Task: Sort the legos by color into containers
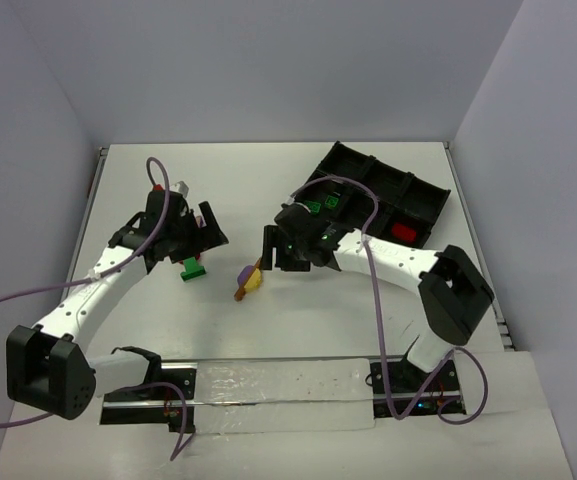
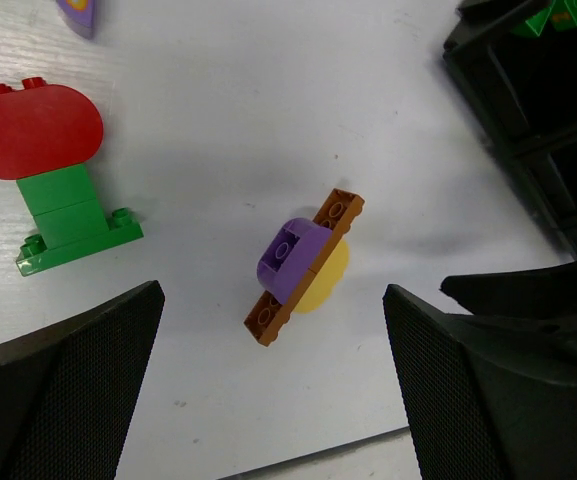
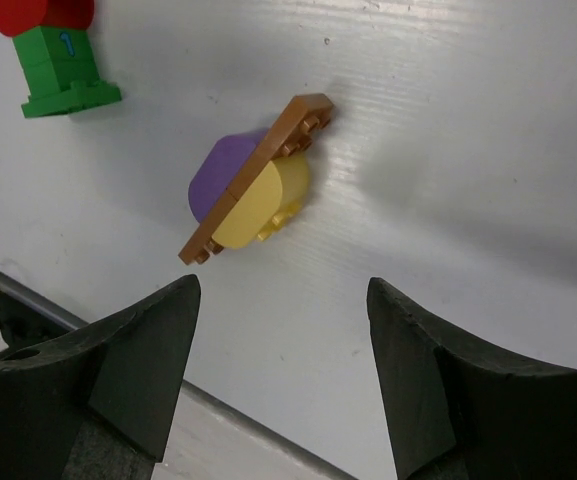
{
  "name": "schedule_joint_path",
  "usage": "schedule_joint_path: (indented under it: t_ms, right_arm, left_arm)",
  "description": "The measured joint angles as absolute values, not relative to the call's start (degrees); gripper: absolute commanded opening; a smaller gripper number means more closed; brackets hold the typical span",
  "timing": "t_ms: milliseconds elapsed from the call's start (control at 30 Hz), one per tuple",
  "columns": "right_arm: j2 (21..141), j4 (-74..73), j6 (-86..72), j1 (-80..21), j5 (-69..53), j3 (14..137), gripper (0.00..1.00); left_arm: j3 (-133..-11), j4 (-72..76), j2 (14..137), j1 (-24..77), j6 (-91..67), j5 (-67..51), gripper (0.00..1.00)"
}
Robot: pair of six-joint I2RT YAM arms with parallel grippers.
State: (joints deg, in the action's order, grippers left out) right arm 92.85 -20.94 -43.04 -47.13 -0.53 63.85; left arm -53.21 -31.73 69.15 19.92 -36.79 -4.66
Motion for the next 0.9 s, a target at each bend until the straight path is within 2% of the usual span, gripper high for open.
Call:
schedule_joint_path:
  t_ms: [167, 500, 900]
  right_arm:
    - [97.5, -17.7, -45.8, -47.2, -1.9, 64.8, 0.75]
    - [104.4, -14.8, -50.3, -47.4, -0.5, 67.5, 0.61]
    - [108.3, -12.8, -55.1, -47.4, 4.4, 70.4, 0.49]
  left_arm:
    - [-53.2, -31.7, 69.5, 19.4, -37.8, -4.5, 0.99]
    - [-53.2, -31.5, 69.9, 19.4, -38.1, -4.6, 0.99]
    - [-53.2, -31.6, 70.0, 19.4, -36.8, -3.8, 0.99]
